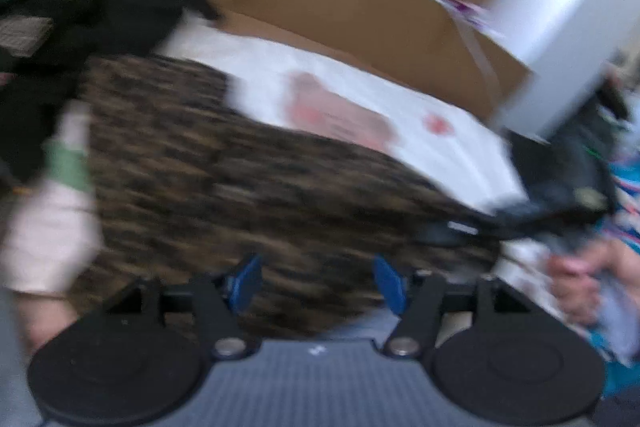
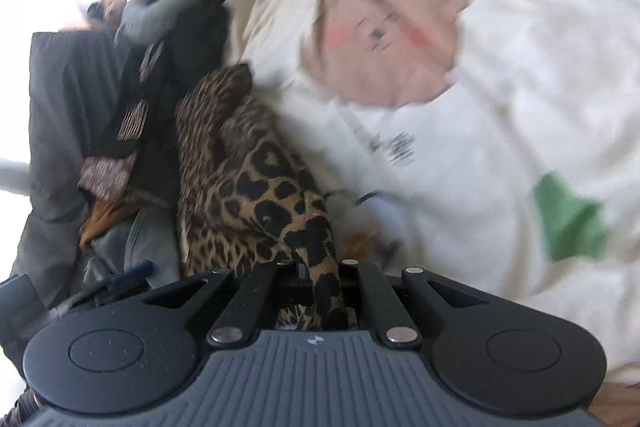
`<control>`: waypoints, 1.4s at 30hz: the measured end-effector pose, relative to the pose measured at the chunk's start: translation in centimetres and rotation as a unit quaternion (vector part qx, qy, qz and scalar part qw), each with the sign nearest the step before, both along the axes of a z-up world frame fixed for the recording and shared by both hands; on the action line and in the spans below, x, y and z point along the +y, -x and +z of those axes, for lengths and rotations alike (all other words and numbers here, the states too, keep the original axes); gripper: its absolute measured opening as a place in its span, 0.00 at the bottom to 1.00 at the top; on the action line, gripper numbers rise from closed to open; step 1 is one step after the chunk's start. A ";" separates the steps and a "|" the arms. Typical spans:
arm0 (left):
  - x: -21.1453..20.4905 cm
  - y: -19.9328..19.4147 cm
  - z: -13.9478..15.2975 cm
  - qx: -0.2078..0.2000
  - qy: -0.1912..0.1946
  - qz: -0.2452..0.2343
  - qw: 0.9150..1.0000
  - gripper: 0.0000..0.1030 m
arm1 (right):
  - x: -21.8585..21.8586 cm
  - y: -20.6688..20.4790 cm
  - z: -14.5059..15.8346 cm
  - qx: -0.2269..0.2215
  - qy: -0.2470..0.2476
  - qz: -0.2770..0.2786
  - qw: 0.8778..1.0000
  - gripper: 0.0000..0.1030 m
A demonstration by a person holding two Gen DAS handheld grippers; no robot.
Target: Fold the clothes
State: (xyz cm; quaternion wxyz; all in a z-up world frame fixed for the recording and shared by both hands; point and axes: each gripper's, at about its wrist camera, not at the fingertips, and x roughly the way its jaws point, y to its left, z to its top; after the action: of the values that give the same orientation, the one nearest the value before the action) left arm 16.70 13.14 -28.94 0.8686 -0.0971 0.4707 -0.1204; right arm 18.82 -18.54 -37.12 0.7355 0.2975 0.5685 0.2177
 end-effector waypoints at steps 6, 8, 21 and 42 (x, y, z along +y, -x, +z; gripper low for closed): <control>4.6 -3.6 -2.0 0.004 -0.041 0.105 0.994 0.77 | -6.3 0.3 0.3 -0.011 0.031 -0.054 0.998 0.00; 5.0 -4.5 -2.7 0.008 -0.034 0.113 0.993 0.77 | -8.3 0.7 0.3 -0.011 0.042 -0.071 0.997 0.00; -1.6 -9.7 -6.7 0.023 0.025 0.048 0.998 0.81 | -18.0 4.6 1.2 -0.005 0.099 -0.142 0.985 0.00; -7.9 -13.8 -10.2 0.071 0.058 0.002 0.996 0.03 | -23.2 9.3 -0.4 -0.011 0.140 -0.196 0.971 0.00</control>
State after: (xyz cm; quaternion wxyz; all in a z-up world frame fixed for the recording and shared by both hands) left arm 30.53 5.25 -39.10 0.8262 -0.1568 0.5233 -0.1381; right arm 9.49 -41.76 -37.55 0.8044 0.2947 0.5157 -0.0086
